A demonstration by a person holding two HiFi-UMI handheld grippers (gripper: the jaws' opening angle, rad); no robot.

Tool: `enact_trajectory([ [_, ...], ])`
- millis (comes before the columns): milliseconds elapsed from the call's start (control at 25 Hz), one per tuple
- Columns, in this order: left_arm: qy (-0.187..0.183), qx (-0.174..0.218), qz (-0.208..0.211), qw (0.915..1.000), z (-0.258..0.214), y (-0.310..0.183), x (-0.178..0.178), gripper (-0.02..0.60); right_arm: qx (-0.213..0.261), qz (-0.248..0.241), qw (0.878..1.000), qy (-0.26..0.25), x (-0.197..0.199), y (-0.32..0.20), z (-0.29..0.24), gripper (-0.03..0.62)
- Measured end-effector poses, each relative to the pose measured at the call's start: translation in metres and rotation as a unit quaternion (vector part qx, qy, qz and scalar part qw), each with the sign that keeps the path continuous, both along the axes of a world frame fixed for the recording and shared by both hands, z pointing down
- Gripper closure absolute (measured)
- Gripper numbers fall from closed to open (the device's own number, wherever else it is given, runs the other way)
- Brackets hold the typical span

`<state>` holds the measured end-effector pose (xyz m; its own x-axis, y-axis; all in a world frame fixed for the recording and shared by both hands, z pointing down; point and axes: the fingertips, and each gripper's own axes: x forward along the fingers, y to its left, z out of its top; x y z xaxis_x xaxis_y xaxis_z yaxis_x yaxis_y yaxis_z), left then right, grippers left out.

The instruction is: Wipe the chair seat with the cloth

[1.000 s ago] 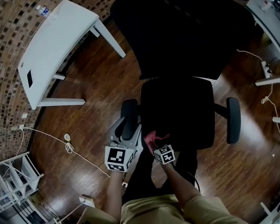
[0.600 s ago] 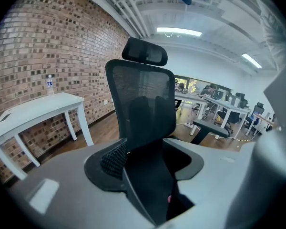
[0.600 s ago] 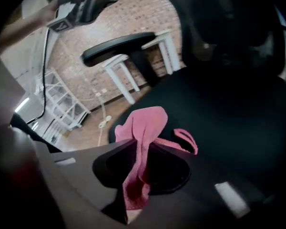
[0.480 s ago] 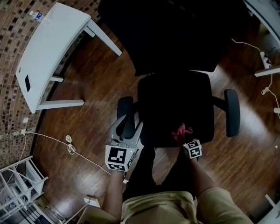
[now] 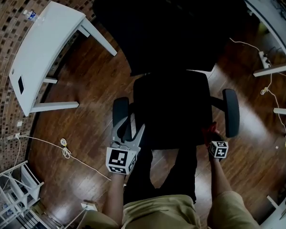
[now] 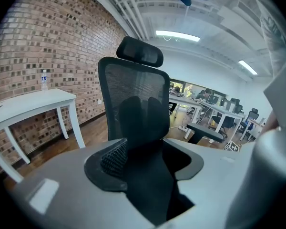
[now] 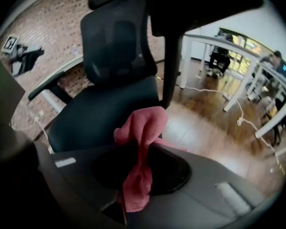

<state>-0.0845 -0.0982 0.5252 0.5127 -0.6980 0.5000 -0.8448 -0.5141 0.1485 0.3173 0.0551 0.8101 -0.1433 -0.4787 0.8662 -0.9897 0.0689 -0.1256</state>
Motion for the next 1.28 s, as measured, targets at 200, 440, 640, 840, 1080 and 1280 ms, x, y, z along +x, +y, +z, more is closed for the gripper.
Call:
enact_trajectory([
  [200, 0.0, -0.001, -0.02, 0.9998, 0.002, 0.005, -0.028, 0.362, 0.007, -0.084, 0.991, -0.107, -0.146, 0.003, -0.005, 0.517],
  [440, -0.007, 0.0, -0.036, 0.9993, 0.002, 0.01, -0.056, 0.364, -0.007, -0.342, 0.91, -0.234, -0.419, 0.049, -0.011, 0.517],
  [640, -0.017, -0.007, -0.041, 0.999, 0.005, 0.018, -0.075, 0.364, -0.037, -0.513, 0.839, -0.179, -0.483, 0.08, 0.006, 0.517],
  [840, -0.013, -0.012, -0.035, 0.9992, 0.009, 0.019, -0.068, 0.367, -0.025, -0.467, 0.87, -0.155, -0.389, 0.075, 0.017, 0.517],
  [1080, 0.005, -0.006, -0.012, 0.9999, 0.004, 0.01, -0.034, 0.366, -0.049, -0.199, 0.976, -0.071, -0.139, 0.053, 0.022, 0.517],
  [1280, 0.011, -0.008, -0.01, 0.9999, 0.009, 0.006, -0.02, 0.366, -0.056, -0.13, 0.99, 0.013, -0.029, 0.052, 0.009, 0.517],
])
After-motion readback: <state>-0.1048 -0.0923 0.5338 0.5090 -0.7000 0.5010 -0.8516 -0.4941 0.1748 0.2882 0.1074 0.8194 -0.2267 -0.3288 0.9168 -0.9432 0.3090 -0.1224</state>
